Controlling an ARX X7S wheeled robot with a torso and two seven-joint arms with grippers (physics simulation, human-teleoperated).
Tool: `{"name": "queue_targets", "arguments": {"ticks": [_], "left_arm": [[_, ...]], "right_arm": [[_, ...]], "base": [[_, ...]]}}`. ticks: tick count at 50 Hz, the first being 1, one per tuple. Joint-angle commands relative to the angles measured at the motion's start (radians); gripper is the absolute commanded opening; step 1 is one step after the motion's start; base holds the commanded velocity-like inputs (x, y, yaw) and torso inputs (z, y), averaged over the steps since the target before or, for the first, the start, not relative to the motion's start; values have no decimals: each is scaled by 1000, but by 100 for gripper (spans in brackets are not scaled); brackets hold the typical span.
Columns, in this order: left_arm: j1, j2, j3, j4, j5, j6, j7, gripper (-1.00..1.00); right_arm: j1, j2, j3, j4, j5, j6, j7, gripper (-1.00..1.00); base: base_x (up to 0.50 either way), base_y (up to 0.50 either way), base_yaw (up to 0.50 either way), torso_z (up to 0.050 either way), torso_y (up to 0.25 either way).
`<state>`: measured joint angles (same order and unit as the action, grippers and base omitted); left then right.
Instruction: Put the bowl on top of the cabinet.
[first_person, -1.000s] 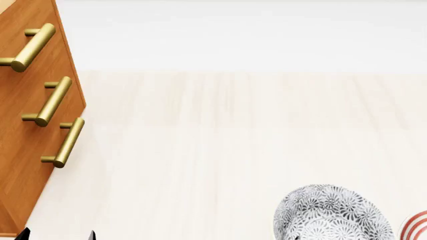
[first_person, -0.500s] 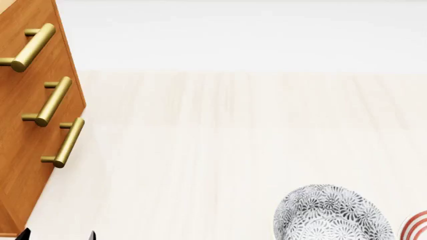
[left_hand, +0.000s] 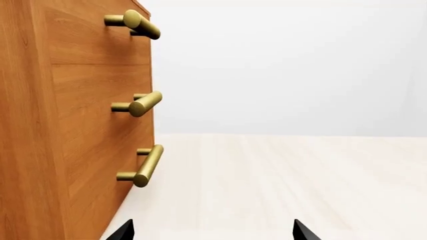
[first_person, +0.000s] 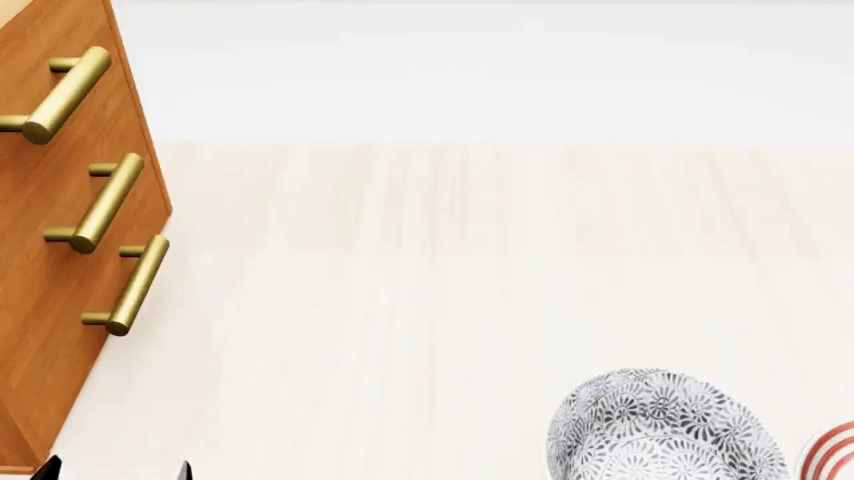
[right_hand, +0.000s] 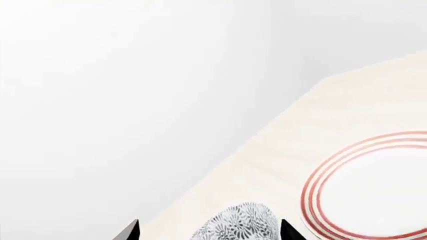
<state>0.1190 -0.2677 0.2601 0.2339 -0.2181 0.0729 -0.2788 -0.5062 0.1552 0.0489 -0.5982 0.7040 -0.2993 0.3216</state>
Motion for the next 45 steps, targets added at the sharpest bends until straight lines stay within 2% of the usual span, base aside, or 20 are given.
{"name": "queue_targets", "arguments": {"ticks": [1, 11, 18, 45], "left_arm": [[1, -4, 3, 3, -3, 1, -5, 100], [1, -8, 5, 4, -5, 3, -9, 100], [2, -10, 7, 6, -7, 4, -12, 100], [-9, -15, 20, -7, -11, 4, -17, 100]], "right_arm": [[-24, -17, 30, 0, 74, -46, 22, 100], [9, 27, 27, 11, 158, 20, 83, 100], [41, 83, 28, 21, 241, 137, 219, 100], [74, 134, -1, 46, 293, 194, 232, 100]], "base": [[0, 0, 0, 0, 0], [0, 0, 0, 0, 0], [0, 0, 0, 0, 0], [0, 0, 0, 0, 0]]}}
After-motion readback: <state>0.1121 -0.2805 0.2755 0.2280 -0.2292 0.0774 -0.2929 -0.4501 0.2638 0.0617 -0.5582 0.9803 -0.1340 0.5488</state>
